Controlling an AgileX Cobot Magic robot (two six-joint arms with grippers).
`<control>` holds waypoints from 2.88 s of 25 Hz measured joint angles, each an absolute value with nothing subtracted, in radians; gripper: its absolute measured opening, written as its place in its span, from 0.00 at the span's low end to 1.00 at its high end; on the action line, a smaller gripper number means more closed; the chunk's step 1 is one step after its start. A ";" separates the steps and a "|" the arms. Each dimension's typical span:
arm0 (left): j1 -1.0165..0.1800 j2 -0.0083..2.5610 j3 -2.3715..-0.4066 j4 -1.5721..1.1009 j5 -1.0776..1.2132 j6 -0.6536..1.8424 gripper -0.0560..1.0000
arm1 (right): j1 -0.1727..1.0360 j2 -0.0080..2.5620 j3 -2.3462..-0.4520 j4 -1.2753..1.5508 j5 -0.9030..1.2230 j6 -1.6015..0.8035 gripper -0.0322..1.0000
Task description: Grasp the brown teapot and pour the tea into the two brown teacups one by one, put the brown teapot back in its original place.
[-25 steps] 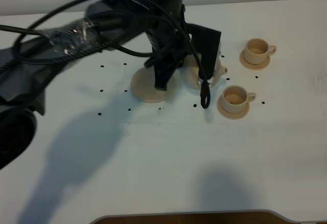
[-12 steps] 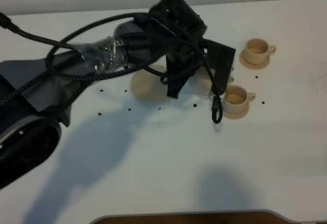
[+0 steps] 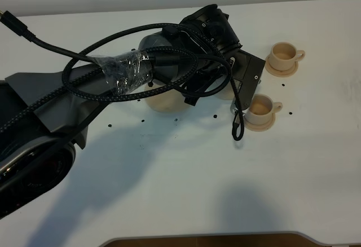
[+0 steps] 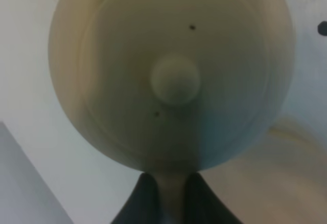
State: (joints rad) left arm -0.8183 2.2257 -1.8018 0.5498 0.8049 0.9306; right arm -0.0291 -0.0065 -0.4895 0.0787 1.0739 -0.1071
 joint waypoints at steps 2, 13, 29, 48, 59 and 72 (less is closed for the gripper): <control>-0.825 2.226 -1.802 0.567 0.805 0.931 0.17 | -0.029 -0.006 -0.490 0.079 1.074 -0.108 0.45; -0.860 2.226 -1.802 0.641 0.805 0.955 0.17 | -0.029 -0.006 -0.490 0.079 1.074 -0.108 0.45; -0.895 2.250 -1.802 0.759 0.810 1.000 0.17 | -0.029 -0.006 -0.490 0.079 1.074 -0.109 0.45; -0.915 2.250 -1.802 0.872 0.789 1.003 0.17 | -0.029 -0.006 -0.490 0.079 1.074 -0.108 0.45; -0.916 2.252 -1.802 0.891 0.758 1.074 0.17 | -0.029 -0.006 -0.490 0.079 1.074 -0.108 0.45; -0.922 2.254 -1.802 0.940 0.737 1.095 0.17 | -0.029 -0.006 -0.490 0.079 1.074 -0.108 0.45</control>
